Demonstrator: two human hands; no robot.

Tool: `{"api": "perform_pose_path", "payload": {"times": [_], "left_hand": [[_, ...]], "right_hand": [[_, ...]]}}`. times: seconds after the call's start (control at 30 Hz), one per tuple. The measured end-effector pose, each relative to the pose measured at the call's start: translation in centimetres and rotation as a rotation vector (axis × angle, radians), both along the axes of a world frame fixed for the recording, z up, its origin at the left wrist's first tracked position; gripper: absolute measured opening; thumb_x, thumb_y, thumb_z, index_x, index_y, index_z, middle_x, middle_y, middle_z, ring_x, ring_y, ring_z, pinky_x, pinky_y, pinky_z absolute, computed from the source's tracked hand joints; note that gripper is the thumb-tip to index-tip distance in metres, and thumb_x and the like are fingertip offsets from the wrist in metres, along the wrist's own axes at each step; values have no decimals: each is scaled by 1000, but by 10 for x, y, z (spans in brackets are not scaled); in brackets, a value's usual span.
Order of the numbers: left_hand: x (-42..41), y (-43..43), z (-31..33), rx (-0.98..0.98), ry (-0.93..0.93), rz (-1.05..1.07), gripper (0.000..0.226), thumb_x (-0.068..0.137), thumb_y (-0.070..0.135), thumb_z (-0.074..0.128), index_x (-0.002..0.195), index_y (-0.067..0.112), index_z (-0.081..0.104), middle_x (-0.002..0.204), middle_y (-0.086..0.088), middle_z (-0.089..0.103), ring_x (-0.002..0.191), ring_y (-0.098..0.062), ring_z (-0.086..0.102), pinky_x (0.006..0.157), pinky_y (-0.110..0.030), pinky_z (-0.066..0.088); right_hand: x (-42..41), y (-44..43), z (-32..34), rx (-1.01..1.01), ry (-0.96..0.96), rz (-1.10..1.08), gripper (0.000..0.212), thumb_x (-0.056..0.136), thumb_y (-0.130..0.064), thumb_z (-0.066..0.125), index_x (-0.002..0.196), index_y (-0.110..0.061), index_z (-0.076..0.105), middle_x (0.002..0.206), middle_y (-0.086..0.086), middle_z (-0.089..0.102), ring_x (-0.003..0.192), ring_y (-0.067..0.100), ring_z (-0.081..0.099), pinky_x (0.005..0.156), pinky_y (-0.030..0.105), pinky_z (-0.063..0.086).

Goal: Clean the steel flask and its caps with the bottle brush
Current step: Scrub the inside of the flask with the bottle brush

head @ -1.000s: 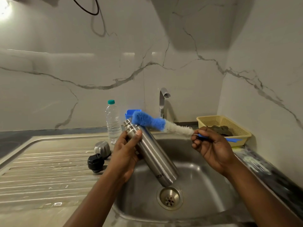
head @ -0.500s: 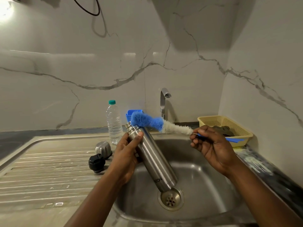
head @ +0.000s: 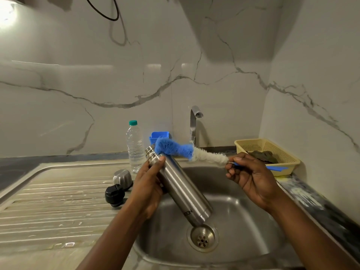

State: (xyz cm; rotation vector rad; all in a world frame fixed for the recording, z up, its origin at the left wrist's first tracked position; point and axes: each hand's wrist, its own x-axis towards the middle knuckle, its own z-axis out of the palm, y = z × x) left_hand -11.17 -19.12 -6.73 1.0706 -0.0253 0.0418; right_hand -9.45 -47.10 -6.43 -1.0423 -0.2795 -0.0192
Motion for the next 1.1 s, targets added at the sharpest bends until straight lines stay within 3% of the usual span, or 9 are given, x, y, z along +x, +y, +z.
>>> {"api": "perform_pose_path", "payload": {"times": [0.17, 0.37, 0.6, 0.73, 0.87, 1.1], "left_hand": [[0, -1, -4, 52, 0, 3, 58, 81, 28, 78, 134, 13, 59, 123, -18, 69, 112, -35, 70, 83, -46, 63], [3, 6, -4, 30, 3, 34, 62, 79, 26, 79, 135, 11, 59, 120, -15, 66, 107, -31, 70, 76, -43, 63], [6, 8, -6, 26, 8, 12, 57, 80, 24, 80, 133, 9, 65, 121, -18, 72, 106, -33, 73, 91, -52, 61], [9, 13, -7, 53, 5, 13, 60, 77, 23, 82, 134, 12, 64, 123, -17, 70, 110, -34, 71, 89, -51, 61], [11, 19, -4, 20, -25, 29, 50, 78, 22, 79, 126, 13, 68, 114, -13, 73, 101, -28, 73, 83, -47, 61], [9, 11, -11, 69, -28, -33, 60, 78, 22, 81, 134, 11, 65, 128, -23, 71, 115, -39, 71, 93, -54, 61]], "right_hand": [[0, 7, -3, -6, 0, 30, 16, 91, -8, 58, 90, -2, 72, 83, 20, 68, 68, 20, 65, 67, 33, 62], [-2, -6, 4, 11, 9, -20, 19, 85, -7, 57, 77, -7, 74, 73, 15, 65, 60, 17, 61, 60, 30, 60], [2, 6, -3, 19, 9, 14, 16, 91, -8, 58, 91, -2, 73, 83, 19, 68, 69, 20, 65, 68, 33, 62], [1, 5, -2, 25, 14, 6, 16, 89, -9, 59, 88, -3, 74, 82, 18, 68, 68, 19, 65, 67, 32, 63], [0, -4, 4, 32, 30, -29, 16, 84, -8, 58, 80, -3, 73, 74, 16, 66, 60, 16, 62, 61, 30, 61], [1, 8, -3, 34, 21, 15, 14, 90, -7, 58, 90, -1, 71, 82, 18, 67, 67, 19, 65, 66, 32, 62]]}}
